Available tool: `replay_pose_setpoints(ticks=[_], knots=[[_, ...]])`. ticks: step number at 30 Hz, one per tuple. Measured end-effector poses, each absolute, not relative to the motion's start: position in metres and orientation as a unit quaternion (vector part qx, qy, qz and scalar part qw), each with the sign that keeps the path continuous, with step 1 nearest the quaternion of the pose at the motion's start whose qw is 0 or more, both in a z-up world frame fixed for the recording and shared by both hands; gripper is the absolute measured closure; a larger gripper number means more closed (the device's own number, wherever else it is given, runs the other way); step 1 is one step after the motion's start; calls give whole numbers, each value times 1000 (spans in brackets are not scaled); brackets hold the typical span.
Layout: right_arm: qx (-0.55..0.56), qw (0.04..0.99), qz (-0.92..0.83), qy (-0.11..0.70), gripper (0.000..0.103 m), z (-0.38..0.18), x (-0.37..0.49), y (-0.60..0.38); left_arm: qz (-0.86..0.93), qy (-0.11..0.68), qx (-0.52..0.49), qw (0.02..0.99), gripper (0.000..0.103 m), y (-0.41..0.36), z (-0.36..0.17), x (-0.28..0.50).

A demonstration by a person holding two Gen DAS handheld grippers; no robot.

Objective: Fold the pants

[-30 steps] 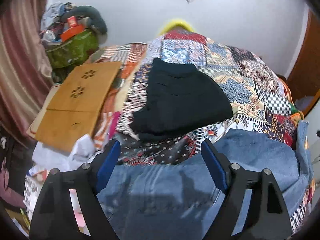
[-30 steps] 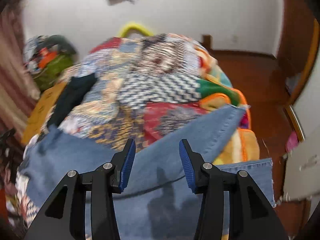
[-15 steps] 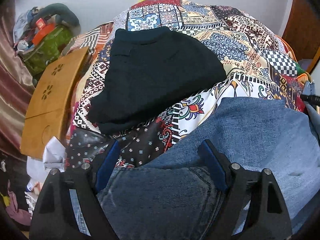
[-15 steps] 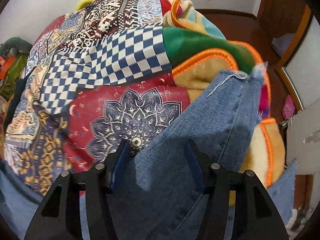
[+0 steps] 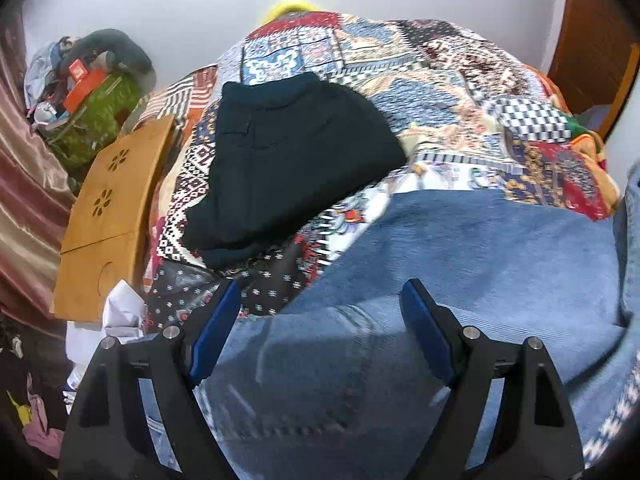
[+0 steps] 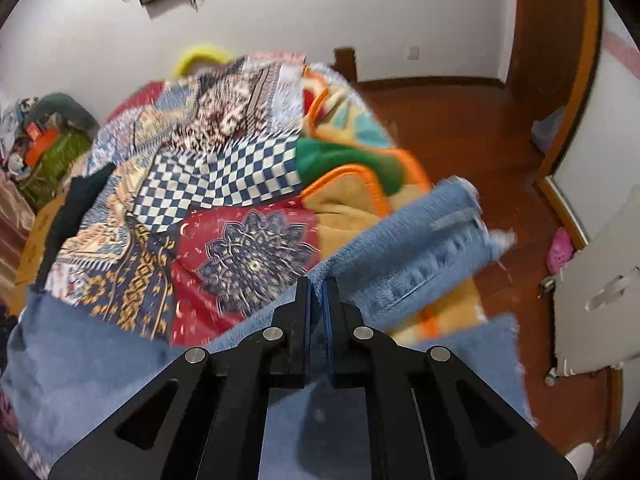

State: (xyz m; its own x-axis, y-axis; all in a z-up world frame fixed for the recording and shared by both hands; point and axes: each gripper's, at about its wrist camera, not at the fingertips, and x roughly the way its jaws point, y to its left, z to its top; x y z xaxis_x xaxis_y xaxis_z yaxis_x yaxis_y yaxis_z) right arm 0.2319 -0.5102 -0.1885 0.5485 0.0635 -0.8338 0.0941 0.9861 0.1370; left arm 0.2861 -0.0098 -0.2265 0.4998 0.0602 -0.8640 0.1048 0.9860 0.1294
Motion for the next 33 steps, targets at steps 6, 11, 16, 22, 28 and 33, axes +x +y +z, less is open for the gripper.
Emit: replay_pose_setpoints(ticks=[6, 11, 16, 22, 28, 33], knots=[[139, 846, -9, 515, 90, -208, 175, -552, -31, 499, 86, 862, 20, -31, -222, 271], [160, 819, -77, 545, 79, -232, 145, -575, -37, 505, 99, 856, 20, -46, -227, 265], [208, 828, -84, 514, 58, -222, 148, -585, -46, 509, 100, 854, 20, -55, -230, 264], [177, 841, -38, 510, 58, -221, 195, -539, -52, 516, 94, 850, 20, -61, -238, 264], [83, 813, 34, 575, 58, -256, 228, -478, -44, 513, 107, 850, 19, -68, -242, 259], [-15, 795, 52, 605, 59, -278, 220, -457, -67, 509, 118, 850, 19, -76, -237, 248]])
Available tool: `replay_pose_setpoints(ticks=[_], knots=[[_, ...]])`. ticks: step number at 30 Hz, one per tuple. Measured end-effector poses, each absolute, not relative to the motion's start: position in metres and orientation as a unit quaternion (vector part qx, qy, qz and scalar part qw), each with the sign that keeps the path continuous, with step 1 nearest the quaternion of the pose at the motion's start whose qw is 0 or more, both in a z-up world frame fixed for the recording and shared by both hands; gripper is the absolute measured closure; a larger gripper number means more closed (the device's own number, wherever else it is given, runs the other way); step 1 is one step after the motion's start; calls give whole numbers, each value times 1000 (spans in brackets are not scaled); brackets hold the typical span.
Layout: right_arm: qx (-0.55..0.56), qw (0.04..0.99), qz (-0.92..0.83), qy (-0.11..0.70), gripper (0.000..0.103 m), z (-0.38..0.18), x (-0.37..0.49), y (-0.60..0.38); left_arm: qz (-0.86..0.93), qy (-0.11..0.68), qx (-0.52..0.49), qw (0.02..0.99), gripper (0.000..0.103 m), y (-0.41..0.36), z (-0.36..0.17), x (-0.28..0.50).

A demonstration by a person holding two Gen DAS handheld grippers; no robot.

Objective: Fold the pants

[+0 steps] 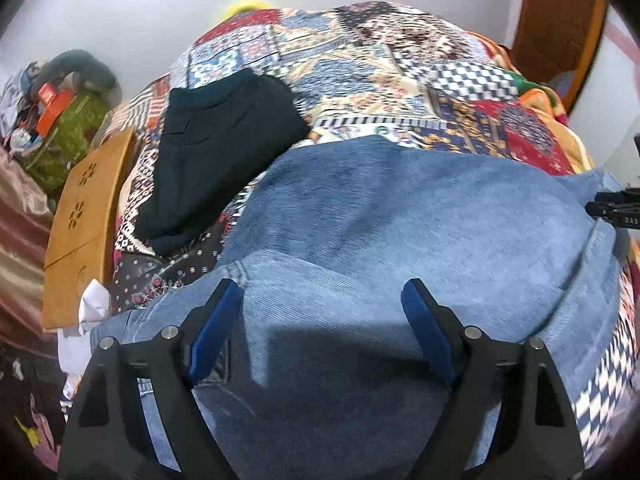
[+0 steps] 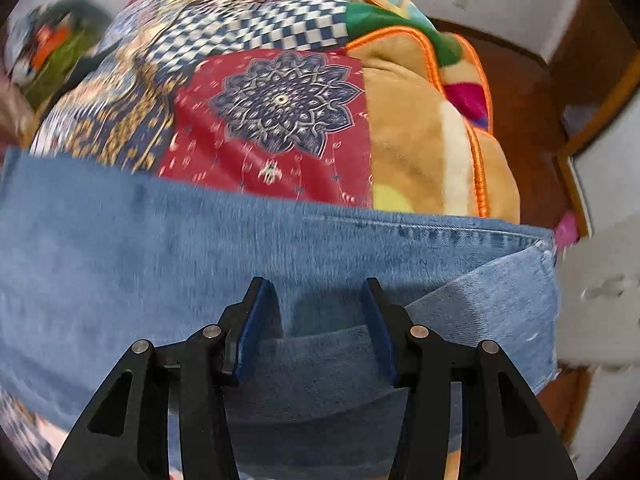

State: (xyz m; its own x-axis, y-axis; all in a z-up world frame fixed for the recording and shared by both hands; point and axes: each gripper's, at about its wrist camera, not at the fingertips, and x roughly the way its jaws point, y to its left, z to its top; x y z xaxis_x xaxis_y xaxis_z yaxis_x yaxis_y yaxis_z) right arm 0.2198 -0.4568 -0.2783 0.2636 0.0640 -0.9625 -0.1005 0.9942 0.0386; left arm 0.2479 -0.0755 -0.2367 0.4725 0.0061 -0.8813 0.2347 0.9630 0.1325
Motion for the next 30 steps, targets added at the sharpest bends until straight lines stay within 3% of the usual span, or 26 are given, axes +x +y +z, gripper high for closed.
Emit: replay_pose_setpoints(ticks=[9, 16, 27, 30], knots=[[22, 787, 20, 617, 60, -275, 173, -504, -105, 494, 134, 852, 19, -107, -232, 225], [28, 783, -35, 620, 59, -262, 146, -525, -118, 497, 70, 857, 19, -85, -224, 216], [21, 865, 86, 493, 58, -156, 194, -415, 42, 455, -6, 890, 19, 71, -183, 225], [10, 867, 148, 476, 50, -147, 219, -359, 91, 460, -16, 883, 19, 125, -186, 230]])
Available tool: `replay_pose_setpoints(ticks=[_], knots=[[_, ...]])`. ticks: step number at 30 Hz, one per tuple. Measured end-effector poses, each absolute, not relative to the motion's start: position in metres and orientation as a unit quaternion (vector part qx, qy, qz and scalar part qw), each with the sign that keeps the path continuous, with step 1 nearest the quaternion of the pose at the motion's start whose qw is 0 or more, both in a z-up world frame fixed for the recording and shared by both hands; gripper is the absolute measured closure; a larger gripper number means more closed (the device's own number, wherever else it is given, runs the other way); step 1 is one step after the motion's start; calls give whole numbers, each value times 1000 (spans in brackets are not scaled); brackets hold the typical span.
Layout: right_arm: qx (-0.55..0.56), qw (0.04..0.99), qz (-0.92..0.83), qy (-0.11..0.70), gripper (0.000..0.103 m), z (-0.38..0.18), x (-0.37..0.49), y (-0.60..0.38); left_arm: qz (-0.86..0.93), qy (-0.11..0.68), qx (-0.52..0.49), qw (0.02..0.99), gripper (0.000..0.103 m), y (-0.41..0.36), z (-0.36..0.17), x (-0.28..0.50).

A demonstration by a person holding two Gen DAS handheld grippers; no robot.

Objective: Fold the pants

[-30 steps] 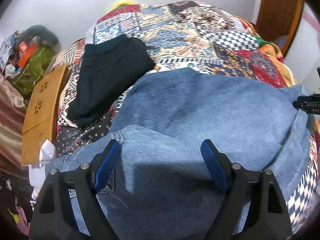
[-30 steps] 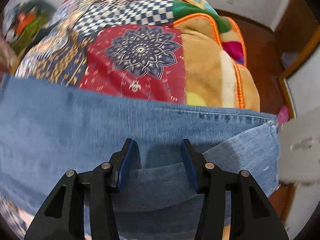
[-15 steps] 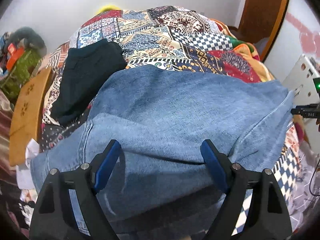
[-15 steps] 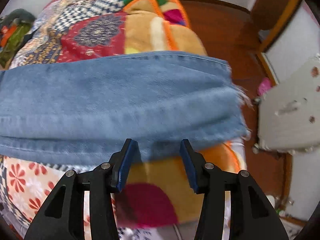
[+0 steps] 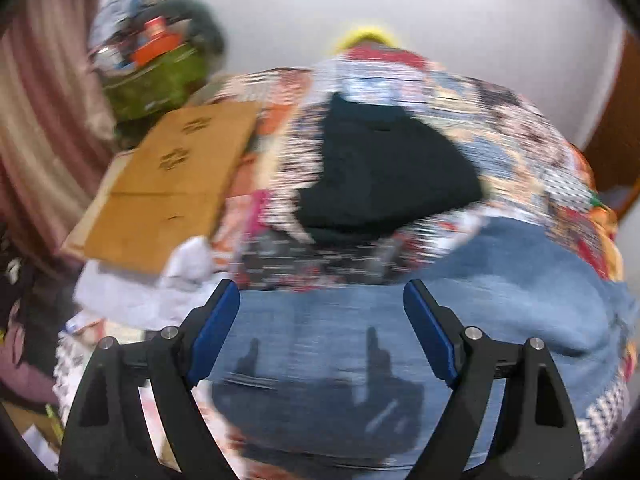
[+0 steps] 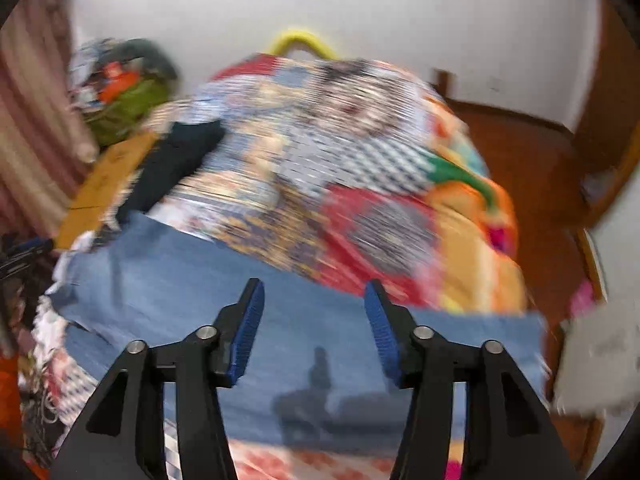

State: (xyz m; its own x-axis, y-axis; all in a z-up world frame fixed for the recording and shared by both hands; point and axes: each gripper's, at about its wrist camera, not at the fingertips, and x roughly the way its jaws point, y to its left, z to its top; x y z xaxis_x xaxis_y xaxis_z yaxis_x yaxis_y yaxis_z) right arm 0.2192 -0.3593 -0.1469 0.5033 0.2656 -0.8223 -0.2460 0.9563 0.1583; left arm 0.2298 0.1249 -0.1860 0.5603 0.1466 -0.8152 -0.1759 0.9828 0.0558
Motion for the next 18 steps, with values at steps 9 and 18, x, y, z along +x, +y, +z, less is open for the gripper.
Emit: replay_pose_setpoints(ticks=[9, 18], knots=[[-46, 831, 267, 485, 50, -179, 267, -217, 132, 523, -81, 838, 19, 221, -252, 238], [-73, 784, 319, 528, 50, -224, 310, -135, 77, 566, -140, 809, 48, 218, -313, 249]])
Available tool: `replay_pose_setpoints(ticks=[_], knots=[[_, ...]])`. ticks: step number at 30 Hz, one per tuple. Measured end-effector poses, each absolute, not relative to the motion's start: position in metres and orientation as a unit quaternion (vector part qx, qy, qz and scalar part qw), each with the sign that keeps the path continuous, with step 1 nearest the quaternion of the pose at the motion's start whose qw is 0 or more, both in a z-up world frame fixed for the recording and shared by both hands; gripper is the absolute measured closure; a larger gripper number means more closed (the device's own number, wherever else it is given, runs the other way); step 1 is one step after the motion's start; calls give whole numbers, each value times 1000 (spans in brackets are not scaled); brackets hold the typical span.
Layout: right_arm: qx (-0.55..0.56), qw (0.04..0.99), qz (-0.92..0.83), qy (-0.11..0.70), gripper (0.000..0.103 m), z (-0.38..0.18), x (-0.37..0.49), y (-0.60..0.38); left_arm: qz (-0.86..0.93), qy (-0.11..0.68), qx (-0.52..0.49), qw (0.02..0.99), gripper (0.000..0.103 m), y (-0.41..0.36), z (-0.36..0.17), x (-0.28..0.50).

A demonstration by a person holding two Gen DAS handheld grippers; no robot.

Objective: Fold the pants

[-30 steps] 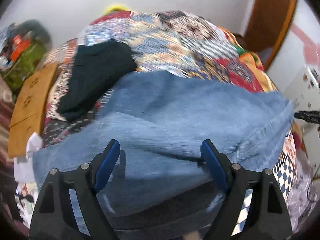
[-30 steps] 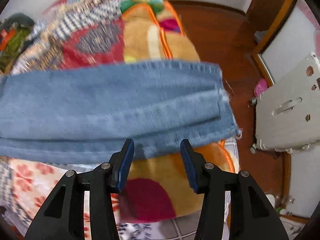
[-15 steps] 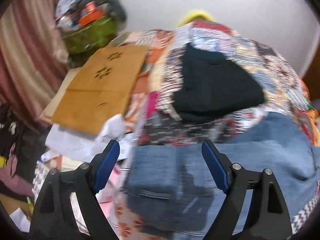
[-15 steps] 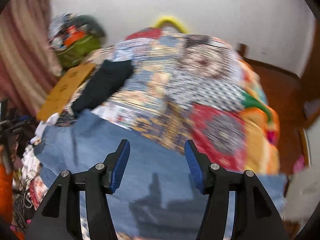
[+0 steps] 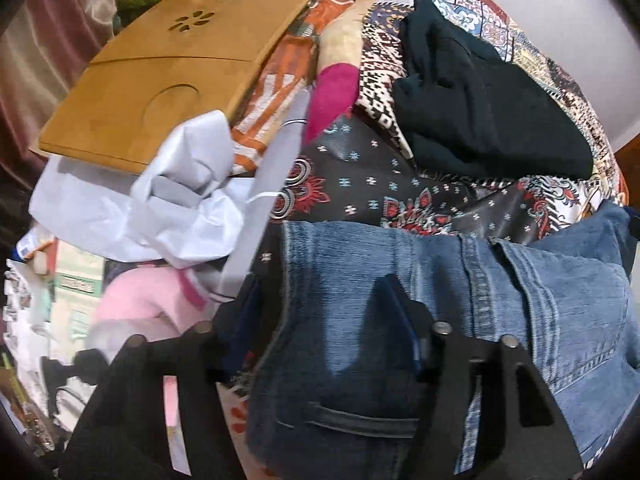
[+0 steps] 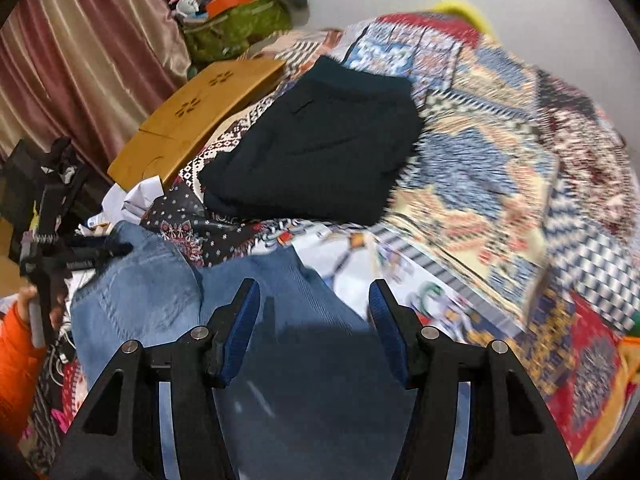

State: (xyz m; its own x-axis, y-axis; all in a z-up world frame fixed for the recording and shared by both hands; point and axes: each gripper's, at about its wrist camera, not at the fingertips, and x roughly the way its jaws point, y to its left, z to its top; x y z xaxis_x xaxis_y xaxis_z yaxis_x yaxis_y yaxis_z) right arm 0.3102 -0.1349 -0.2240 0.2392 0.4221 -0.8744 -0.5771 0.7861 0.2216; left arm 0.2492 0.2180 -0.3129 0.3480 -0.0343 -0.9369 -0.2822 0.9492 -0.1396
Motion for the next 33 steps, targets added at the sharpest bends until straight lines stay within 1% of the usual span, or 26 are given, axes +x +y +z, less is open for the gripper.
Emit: replay_pose_setpoints(ticks=[1, 2, 3, 4, 5, 6, 7, 9, 10, 13, 15, 19, 20, 21, 22, 23, 24, 25, 26, 27, 28, 29, 33], knots=[[-67, 777, 322, 537, 50, -230, 314, -130, 71, 562, -146, 811, 51, 217, -312, 249], [-62, 768, 325, 548, 52, -234, 318, -127, 65, 561, -150, 812, 59, 217, -311, 248], [-54, 755, 331, 563, 58, -243, 322, -122, 60, 560, -153, 812, 62, 215, -310, 247], [-49, 747, 335, 572, 70, -248, 324, -120, 62, 560, -148, 813, 64, 214, -309, 246], [-41, 738, 340, 582, 79, -253, 324, -117, 70, 558, -134, 816, 73, 210, -306, 244], [-31, 736, 345, 582, 82, -254, 324, -116, 78, 558, -122, 817, 86, 207, -304, 242], [-32, 742, 345, 574, 86, -251, 322, -116, 84, 557, -112, 819, 92, 206, -302, 241], [-43, 759, 346, 550, 90, -242, 317, -115, 85, 544, -103, 828, 98, 204, -291, 236], [-47, 771, 348, 532, 99, -235, 313, -116, 84, 538, -101, 833, 99, 204, -286, 235], [-67, 790, 349, 499, 99, -220, 312, -110, 109, 516, -70, 847, 99, 203, -265, 233], [-86, 806, 344, 473, 99, -211, 313, -106, 117, 504, -69, 853, 99, 208, -254, 235], [-67, 822, 325, 463, 99, -201, 337, -105, 131, 512, -66, 846, 97, 211, -259, 245], [-79, 818, 316, 474, 97, -205, 342, -102, 134, 525, -57, 839, 91, 210, -265, 249], [-82, 811, 314, 486, 94, -211, 344, -99, 131, 534, -55, 833, 79, 209, -269, 249], [-80, 799, 314, 507, 94, -218, 348, -98, 127, 543, -56, 828, 70, 208, -272, 248], [-78, 791, 308, 523, 94, -223, 349, -99, 125, 547, -59, 826, 50, 207, -272, 243], [-76, 789, 300, 531, 94, -225, 347, -102, 122, 545, -64, 827, 36, 207, -270, 238], [-75, 790, 301, 529, 91, -223, 344, -106, 119, 537, -68, 832, 33, 206, -267, 233], [-74, 793, 304, 523, 81, -219, 339, -112, 118, 529, -73, 837, 30, 205, -263, 226], [-74, 797, 305, 516, 75, -213, 334, -118, 118, 526, -76, 839, 28, 204, -259, 219], [-74, 804, 303, 506, 64, -203, 326, -129, 118, 526, -80, 838, 27, 203, -258, 215], [-74, 810, 302, 498, 58, -197, 321, -136, 116, 525, -86, 839, 26, 203, -256, 209], [-76, 840, 284, 456, 53, -161, 287, -188, 101, 529, -125, 834, 23, 198, -255, 189]])
